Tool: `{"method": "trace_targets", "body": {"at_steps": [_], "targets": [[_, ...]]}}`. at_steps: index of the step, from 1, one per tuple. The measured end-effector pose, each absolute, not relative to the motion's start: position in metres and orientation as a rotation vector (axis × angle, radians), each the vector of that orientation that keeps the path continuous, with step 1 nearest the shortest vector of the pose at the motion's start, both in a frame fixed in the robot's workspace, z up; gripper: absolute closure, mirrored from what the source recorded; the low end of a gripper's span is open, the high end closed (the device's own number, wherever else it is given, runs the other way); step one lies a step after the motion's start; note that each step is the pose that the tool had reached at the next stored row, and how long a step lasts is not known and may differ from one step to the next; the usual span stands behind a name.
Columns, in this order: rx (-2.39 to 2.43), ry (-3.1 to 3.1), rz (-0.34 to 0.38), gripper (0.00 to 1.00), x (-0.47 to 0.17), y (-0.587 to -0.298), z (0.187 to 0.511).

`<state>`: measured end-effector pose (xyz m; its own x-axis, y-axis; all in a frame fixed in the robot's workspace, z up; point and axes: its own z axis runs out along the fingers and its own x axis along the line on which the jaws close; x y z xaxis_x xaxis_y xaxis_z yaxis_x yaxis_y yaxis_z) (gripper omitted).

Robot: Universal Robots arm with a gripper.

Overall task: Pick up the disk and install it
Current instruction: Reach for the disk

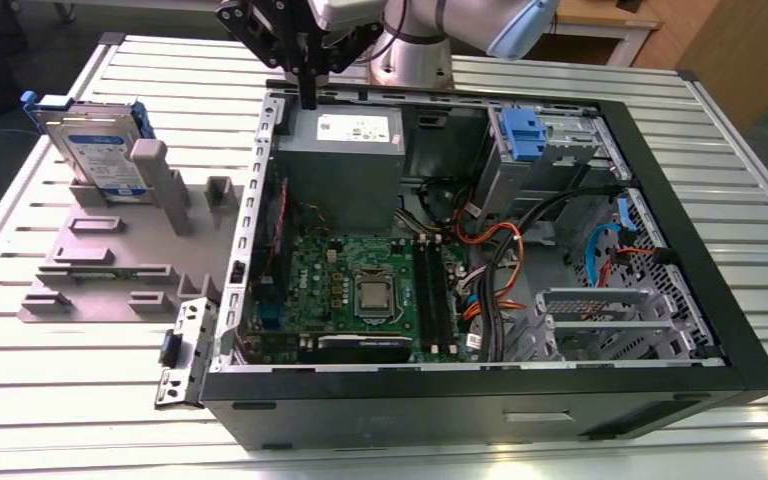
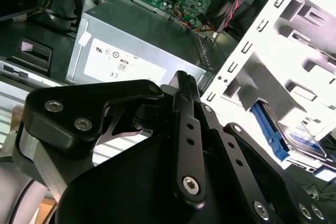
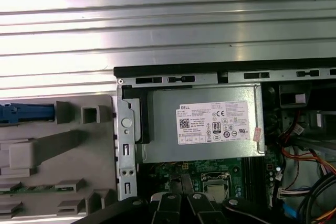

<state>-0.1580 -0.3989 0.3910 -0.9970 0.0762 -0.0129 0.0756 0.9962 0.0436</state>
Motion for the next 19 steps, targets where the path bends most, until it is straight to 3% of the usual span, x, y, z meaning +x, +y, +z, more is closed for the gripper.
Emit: {"method": "trace_targets", "body": {"at_steps": [19], "targets": [[0.119,3.124,0.067,0.89,-0.1656,-0.399,0.3908]]}}
